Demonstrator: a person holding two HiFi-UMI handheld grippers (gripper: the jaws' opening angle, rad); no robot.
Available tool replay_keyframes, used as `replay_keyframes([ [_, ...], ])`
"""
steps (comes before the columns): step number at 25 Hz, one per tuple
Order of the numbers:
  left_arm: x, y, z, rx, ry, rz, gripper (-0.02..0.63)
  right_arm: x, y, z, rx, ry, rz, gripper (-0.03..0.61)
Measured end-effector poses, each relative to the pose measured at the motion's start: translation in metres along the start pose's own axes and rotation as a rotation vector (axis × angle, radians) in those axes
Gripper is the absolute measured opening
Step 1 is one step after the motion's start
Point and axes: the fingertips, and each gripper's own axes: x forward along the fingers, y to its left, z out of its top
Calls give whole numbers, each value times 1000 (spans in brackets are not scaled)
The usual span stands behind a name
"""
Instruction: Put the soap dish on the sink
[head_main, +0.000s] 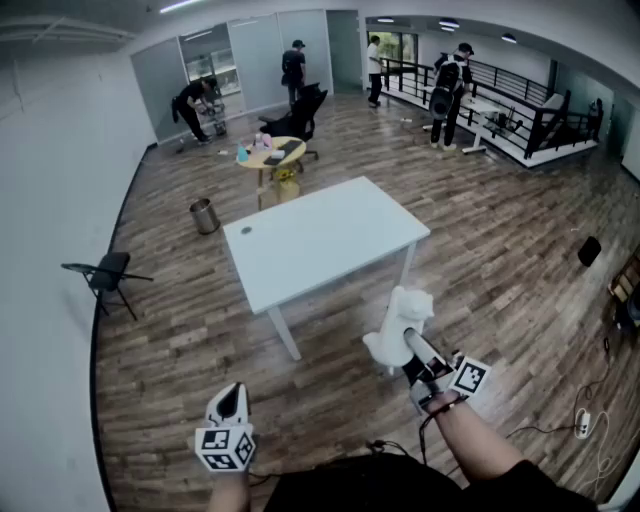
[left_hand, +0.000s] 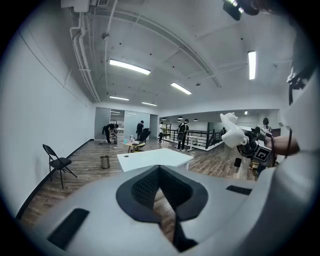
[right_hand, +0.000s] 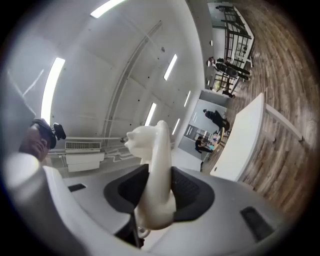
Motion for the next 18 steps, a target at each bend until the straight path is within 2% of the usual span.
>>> replay_keyframes([
  [4, 24, -3, 28, 29, -55, -15, -11, 26, 3, 17, 0, -31, 61, 147],
  [6, 24, -8, 30, 46, -65, -24, -11, 27, 5, 15, 5, -33, 74, 147],
  [12, 2, -20, -11, 5, 5, -8, -11, 5, 3, 1, 22, 9, 54, 147],
  [18, -8, -32, -32, -6, 49, -4, -11, -17, 13, 8, 55, -1, 104, 146],
])
